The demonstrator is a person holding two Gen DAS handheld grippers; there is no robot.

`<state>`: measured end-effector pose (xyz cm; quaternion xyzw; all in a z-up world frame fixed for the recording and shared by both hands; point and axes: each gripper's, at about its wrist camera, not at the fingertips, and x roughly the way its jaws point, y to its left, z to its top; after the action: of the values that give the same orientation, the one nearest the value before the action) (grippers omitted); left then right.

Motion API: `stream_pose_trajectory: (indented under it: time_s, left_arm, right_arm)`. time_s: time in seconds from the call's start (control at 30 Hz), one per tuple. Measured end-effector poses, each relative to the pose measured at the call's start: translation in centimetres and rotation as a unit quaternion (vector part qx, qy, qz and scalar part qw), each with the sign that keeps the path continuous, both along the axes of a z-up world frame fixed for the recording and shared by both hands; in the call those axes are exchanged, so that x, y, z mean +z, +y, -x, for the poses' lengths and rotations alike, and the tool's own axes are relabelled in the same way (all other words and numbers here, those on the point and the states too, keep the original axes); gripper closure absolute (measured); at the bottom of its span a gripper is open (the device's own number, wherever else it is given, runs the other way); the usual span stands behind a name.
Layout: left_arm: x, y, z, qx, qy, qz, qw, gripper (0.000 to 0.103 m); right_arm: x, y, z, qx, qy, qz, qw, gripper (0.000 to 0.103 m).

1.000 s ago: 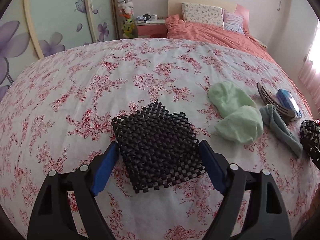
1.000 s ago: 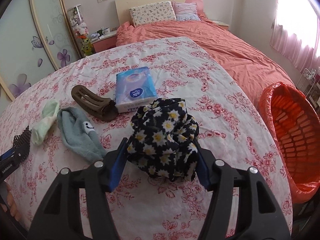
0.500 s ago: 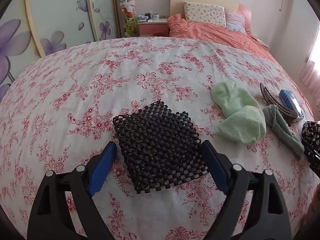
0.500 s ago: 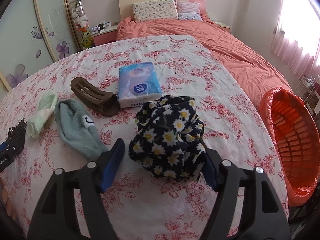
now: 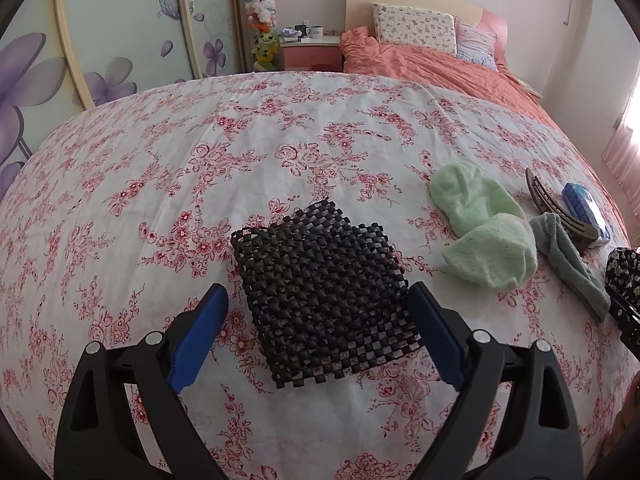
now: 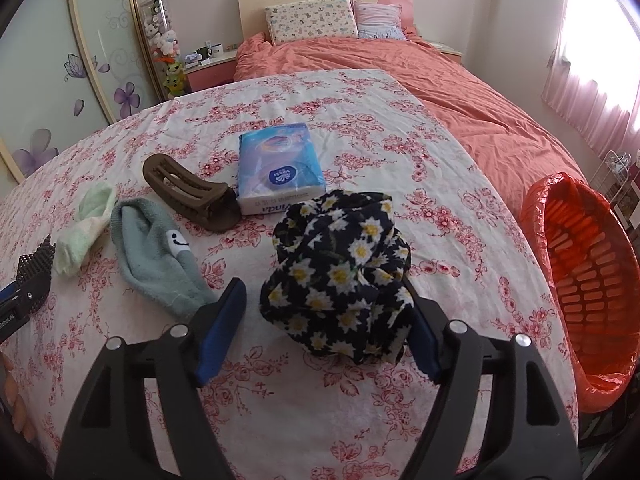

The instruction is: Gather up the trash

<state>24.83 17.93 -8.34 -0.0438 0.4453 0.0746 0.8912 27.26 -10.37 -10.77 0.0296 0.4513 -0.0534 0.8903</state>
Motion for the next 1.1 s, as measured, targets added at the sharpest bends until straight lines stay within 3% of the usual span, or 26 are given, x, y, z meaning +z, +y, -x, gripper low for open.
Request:
stream_pose_trajectory:
  time_s: [0.23, 0.33, 0.4, 0.47, 0.5, 0.57, 0.83, 1.1]
  left_arm:
    - [0.0, 0.1, 0.2, -0.001, -0.001, 0.000, 1.0000, 0.014]
    - [0.3, -0.2, 0.8, -0.021, -0.011, -0.003, 0.9997, 0.035]
    - [0.5, -0.2, 1.1, -0.025, -0.018, -0.002, 0.9995, 0.061]
    - [0.6, -0.1, 1.2, -0.026, -0.019, 0.008, 0.9994, 0.083]
    - [0.7, 0.0, 1.2, -0.027, -0.019, 0.016, 0.9993, 0.088]
    - [1.0, 0.1, 1.4, -0.025, -0.024, 0.029, 0.9990, 0.089]
    - [4.4, -2.4, 3.0, -0.048, -0.064, 0.015, 0.9967, 0.090]
    - [8.4, -8.2, 4.8, -0.101, -0.103, -0.004, 0.9896, 0.090]
  right_arm:
    - [0.0, 0.1, 0.0, 0.001, -0.002, -0.002, 1.000, 0.031]
    - [0.3, -0.3, 0.4, -0.002, -0.008, 0.008, 1.000, 0.057]
    - [0.4, -1.2, 0.7, -0.012, -0.013, -0.002, 1.000, 0.080]
    - [0.5, -2.2, 1.0, -0.013, -0.015, -0.026, 0.999, 0.087]
    - [0.7, -2.8, 1.2, -0.010, -0.016, -0.046, 0.999, 0.088]
    - [1.2, -3.5, 1.7, -0.013, -0.025, -0.060, 0.998, 0.089]
    - [5.3, -4.2, 4.7, -0.008, -0.076, -0.067, 0.995, 0.089]
    - [9.4, -5.2, 8.2, -0.010, -0.129, -0.045, 0.991, 0.089]
